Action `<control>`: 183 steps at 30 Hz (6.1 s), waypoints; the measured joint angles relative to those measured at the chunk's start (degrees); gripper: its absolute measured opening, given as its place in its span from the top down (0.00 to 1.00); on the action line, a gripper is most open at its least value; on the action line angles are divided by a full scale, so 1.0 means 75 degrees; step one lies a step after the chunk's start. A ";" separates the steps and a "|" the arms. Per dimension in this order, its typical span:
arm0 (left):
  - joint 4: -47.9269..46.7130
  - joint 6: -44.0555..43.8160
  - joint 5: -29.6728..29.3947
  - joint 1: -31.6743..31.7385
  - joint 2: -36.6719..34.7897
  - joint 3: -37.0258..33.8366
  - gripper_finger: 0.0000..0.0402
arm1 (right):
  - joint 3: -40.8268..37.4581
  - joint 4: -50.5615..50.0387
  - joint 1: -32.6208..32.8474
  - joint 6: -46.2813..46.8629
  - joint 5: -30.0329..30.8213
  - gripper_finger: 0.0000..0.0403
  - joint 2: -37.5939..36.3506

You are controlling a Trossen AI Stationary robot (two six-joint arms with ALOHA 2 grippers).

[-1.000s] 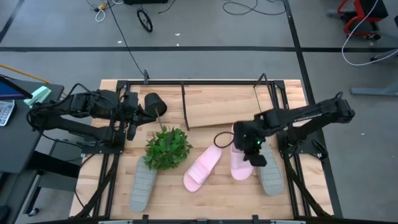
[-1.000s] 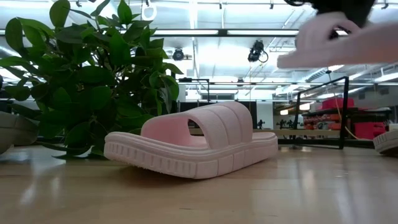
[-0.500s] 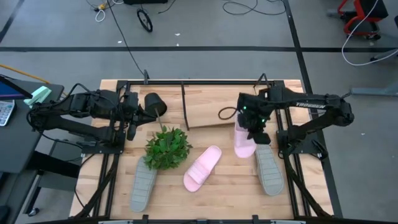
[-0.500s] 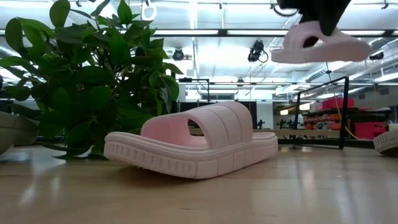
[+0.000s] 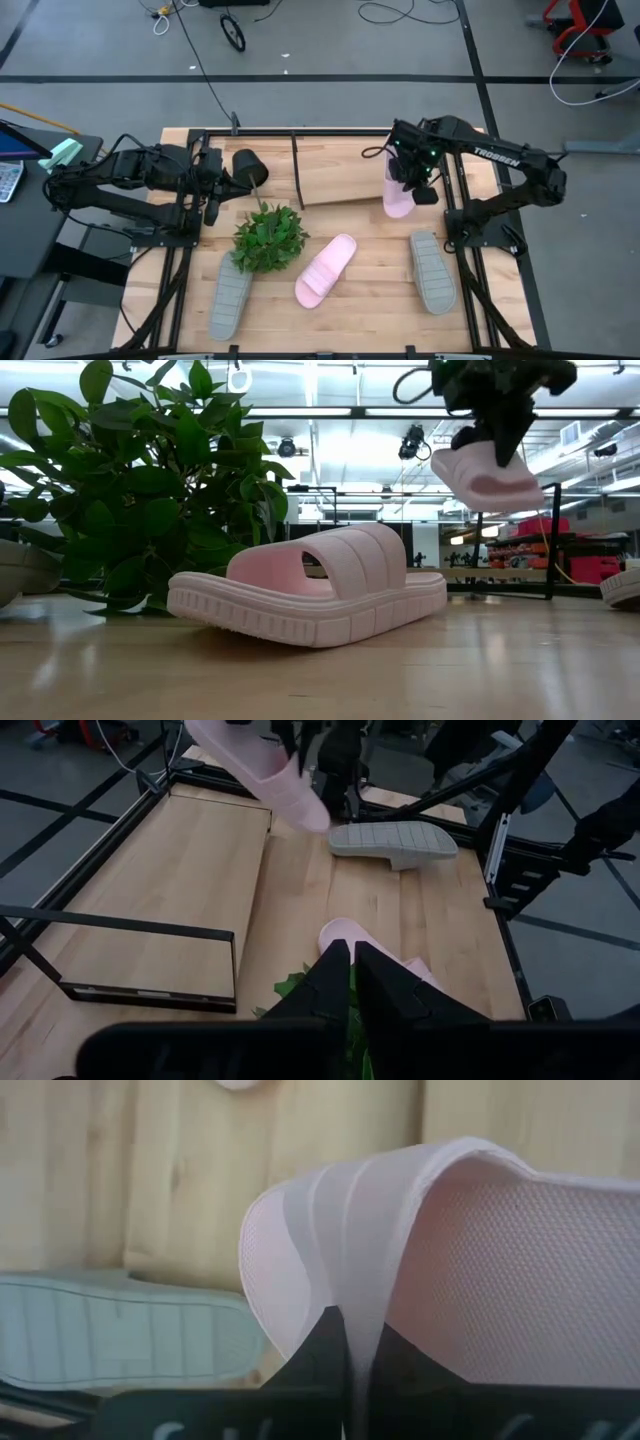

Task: Pick and place slides into the shelf
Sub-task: Put the right pink slide on the shelf

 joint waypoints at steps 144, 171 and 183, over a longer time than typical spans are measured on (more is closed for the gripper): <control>-0.0060 0.0420 -0.2602 0.0000 0.0758 0.0000 0.97 | -0.1472 0.1939 -0.2396 -0.2463 0.0414 0.89 0.1966; -0.0063 0.0408 -0.2602 0.0000 0.0758 0.0003 0.95 | -0.1102 0.1701 -0.2396 -0.2076 0.0784 0.48 0.1667; -0.0063 0.0414 -0.2480 0.0000 0.0758 0.0000 0.97 | -0.1096 0.1524 -0.2381 -0.1715 0.1175 0.36 0.1663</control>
